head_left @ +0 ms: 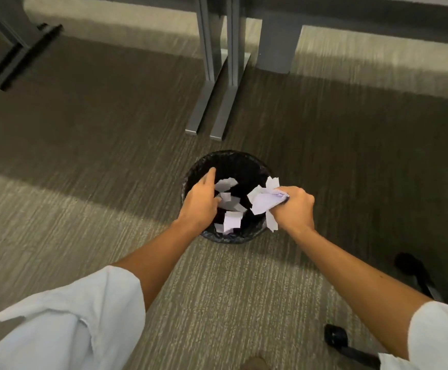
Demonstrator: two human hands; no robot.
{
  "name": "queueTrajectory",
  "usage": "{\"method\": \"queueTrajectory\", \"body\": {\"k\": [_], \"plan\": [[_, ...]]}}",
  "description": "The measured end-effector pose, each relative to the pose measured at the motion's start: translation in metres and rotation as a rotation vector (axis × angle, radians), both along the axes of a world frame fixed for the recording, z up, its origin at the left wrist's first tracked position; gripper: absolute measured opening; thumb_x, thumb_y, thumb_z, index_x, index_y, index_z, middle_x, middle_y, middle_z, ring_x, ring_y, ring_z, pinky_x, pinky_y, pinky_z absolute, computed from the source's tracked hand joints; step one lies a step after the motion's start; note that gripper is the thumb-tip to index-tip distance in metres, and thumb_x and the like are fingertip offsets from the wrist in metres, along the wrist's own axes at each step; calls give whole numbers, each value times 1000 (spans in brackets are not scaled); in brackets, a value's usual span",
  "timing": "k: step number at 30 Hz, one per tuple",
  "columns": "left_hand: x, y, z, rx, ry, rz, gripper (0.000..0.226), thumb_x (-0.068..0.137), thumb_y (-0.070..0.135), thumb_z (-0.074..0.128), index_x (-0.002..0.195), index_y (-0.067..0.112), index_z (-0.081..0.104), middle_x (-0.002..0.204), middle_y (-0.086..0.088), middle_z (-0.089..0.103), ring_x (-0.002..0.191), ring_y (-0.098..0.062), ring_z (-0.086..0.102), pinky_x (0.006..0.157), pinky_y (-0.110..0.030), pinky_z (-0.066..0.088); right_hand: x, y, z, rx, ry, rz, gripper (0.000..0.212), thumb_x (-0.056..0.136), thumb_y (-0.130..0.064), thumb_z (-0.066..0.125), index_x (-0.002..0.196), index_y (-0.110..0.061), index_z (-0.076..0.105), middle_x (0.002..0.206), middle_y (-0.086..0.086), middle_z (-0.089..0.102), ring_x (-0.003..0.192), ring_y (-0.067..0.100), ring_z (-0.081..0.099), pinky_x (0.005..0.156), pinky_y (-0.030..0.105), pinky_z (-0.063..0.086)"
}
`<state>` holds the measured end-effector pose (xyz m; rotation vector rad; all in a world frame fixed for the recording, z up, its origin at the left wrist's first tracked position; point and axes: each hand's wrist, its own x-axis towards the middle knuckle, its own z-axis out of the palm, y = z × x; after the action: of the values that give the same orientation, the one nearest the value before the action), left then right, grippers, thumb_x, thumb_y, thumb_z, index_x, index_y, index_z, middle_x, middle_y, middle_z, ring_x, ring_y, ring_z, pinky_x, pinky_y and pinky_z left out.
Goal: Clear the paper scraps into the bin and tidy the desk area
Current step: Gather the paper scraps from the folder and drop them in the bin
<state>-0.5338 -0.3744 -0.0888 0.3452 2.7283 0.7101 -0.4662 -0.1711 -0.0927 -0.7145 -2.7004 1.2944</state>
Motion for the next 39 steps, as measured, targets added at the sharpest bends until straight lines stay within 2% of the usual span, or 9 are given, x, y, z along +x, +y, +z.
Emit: {"method": "queueTrajectory", "body": {"k": [5, 8, 10, 13, 17, 22, 28, 33, 39], "plan": [[32, -33, -7, 2, -78, 91, 80, 95, 17, 65, 156, 13, 14, 150, -15, 43, 133, -31, 49, 105, -45, 47, -18, -19, -5, -137, -144, -107, 24, 82, -17, 69, 72, 5, 66, 66, 19, 63, 63, 27, 59, 51, 28, 39], [43, -49, -11, -57, -104, 70, 82, 92, 22, 68, 155, 13, 15, 144, -13, 50, 125, -31, 55, 98, -43, 51, -40, -32, -4, -316, -230, -179, 10, 74, -14, 79, 78, -12, 71, 84, 7, 71, 83, 23, 66, 65, 34, 56], [46, -58, -14, -91, -126, 34, 80, 90, 23, 71, 151, 14, 20, 137, -12, 56, 117, -30, 60, 92, -41, 53, -52, -39, -5, -619, -306, -210, 42, 71, -10, 87, 109, -14, 69, 120, 7, 68, 99, 23, 67, 71, 37, 61], [47, -70, -17, -114, -188, 12, 74, 86, 28, 74, 142, 18, 25, 128, -10, 59, 111, -29, 62, 93, -45, 54, -59, -42, -5, -841, -438, -181, 103, 74, -17, 88, 155, -22, 25, 156, 5, 34, 132, 35, 47, 79, 50, 61], [48, -79, -14, -179, -179, 0, 98, 75, 49, 79, 146, 19, 19, 142, -9, 47, 130, -29, 45, 102, -44, 45, -45, -34, -13, -909, -466, -221, 110, 77, -29, 86, 158, -34, 11, 165, 8, 17, 143, 46, 29, 89, 58, 56], [52, -48, 4, -343, -58, -131, 134, 59, 94, 49, 155, 10, 8, 162, -18, 16, 149, -35, 16, 117, -53, 28, -7, 3, -14, -788, -400, -249, 108, 69, -43, 88, 155, -30, 24, 157, 4, 37, 130, 26, 46, 91, 50, 56], [66, 49, 40, -346, 58, -373, 135, 59, 99, 36, 156, 8, 11, 164, -18, 11, 151, -35, 8, 120, -55, 21, 60, 87, 9, -480, -289, -256, 100, 63, -50, 89, 147, -27, 41, 152, 1, 42, 129, 20, 51, 89, 40, 57], [101, 146, 69, -314, 132, -614, 140, 55, 101, 32, 156, 9, 5, 165, -17, 5, 152, -34, 5, 121, -55, 18, 137, 168, 44, -217, -131, -259, 79, 64, -46, 89, 133, -27, 55, 134, -4, 58, 97, 6, 62, 72, 19, 52], [193, 277, 89, -263, 191, -923, 147, 48, 104, 34, 157, 12, 1, 165, -16, 4, 151, -35, 9, 120, -53, 24, 290, 278, 92, 154, -44, -395, 62, 61, -57, 66, 113, -23, 67, 107, -9, 67, 73, 3, 64, 69, 33, 59]]}}
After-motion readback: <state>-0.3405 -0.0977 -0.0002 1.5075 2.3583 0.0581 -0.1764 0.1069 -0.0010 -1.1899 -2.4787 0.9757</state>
